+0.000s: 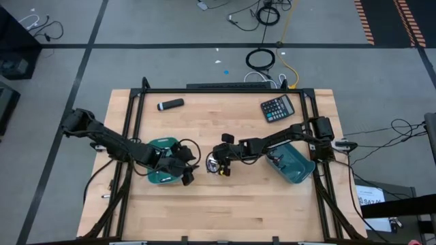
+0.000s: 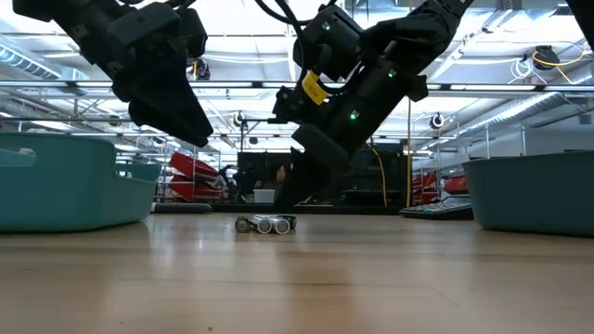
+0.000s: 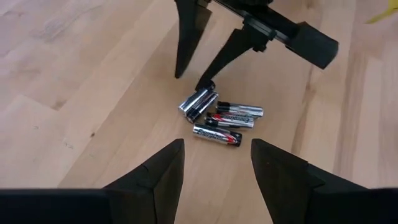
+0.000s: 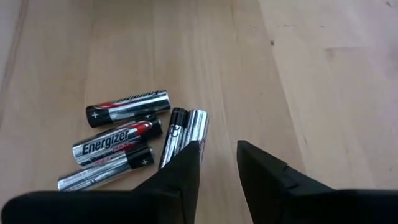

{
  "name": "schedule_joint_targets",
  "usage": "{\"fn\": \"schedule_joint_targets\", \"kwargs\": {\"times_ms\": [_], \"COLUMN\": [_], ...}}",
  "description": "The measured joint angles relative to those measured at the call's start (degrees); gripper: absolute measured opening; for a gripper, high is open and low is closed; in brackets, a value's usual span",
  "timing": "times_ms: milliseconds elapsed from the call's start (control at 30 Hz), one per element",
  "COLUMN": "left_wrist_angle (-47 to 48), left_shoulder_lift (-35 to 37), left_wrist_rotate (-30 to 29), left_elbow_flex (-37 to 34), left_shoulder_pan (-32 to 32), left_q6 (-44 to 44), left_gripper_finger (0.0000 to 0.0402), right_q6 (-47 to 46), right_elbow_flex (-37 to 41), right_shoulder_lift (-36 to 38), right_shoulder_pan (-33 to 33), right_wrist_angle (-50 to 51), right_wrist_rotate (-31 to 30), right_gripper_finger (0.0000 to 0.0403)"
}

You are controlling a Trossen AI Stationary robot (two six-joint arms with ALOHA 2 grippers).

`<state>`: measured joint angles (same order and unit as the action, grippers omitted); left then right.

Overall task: Sort batteries
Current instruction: Put the silver battery into the light blue bin

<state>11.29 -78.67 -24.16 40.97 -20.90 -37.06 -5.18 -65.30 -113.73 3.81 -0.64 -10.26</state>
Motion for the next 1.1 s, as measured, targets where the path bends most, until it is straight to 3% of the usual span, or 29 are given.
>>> {"fn": "schedule_joint_targets", "kwargs": {"times_ms": [333,1100], "left_wrist_angle": [0.11,0.39], "left_shoulder_lift": [0.0,0.04], "left_wrist_rotate": [0.0,1.1], "left_elbow_flex": [0.01,0.02], "left_shoulder_pan": [-0.18,-0.14], "left_q6": [0.0,0.37], "left_gripper_finger": [0.0196,0.0196], "right_q6": [-0.94,-2.03], "right_elbow_flex": [0.0,-0.02], "right_shoulder_lift": [0.0,-2.97], "right_shoulder_pan": [0.55,0.43], "right_wrist_angle": [-0.57,-0.39], "right_wrist_rotate": [0.17,0.14], "right_gripper_finger": [0.0132,0.013]}}
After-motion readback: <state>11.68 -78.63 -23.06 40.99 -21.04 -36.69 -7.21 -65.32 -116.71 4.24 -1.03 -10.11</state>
